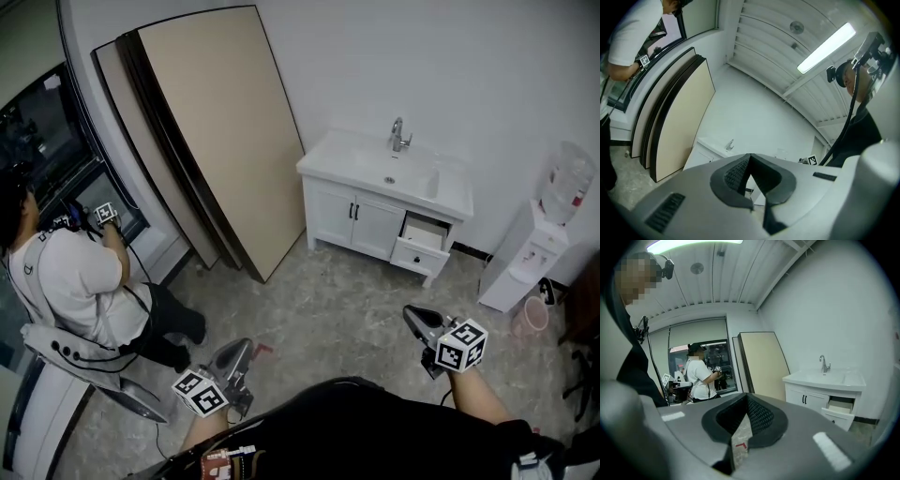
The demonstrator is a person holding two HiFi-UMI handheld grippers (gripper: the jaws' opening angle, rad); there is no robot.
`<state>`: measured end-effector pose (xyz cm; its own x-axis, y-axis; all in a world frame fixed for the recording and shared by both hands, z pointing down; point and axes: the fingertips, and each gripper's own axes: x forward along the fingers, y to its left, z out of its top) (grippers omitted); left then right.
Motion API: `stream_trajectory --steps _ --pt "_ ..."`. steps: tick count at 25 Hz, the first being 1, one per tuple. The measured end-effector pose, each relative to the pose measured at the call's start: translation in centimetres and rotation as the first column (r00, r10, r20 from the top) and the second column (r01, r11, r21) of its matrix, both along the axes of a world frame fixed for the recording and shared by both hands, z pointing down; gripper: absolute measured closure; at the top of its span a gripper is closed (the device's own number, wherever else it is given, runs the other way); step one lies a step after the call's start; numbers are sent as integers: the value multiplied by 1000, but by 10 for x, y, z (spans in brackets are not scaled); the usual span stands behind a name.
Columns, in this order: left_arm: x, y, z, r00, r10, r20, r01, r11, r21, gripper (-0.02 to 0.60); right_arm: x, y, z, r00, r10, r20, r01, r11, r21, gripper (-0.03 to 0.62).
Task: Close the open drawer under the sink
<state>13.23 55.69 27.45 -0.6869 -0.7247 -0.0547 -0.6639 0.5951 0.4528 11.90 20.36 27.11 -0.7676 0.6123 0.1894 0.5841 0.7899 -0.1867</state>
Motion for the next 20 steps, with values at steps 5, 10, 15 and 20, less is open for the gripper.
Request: stream_trajectory --steps 5,10,15,20 --pt "-59 -30 -10 998 -65 10 65 998 3 589 -85 -33 -3 999 -48 -3 48 999 0 592" --pt "-125 -65 -31 994 -108 27 108 994 27 589 -160 -62 -29 994 -107 27 107 994 10 592" --pt "-184 -114 -38 993 -111 31 110 994 21 589 -220 -106 -26 994 -112 17 112 994 -1 592" --pt "-229 -145 -31 996 -85 7 85 996 2 589 -260 -136 -15 996 -89 -5 88 996 -19 592"
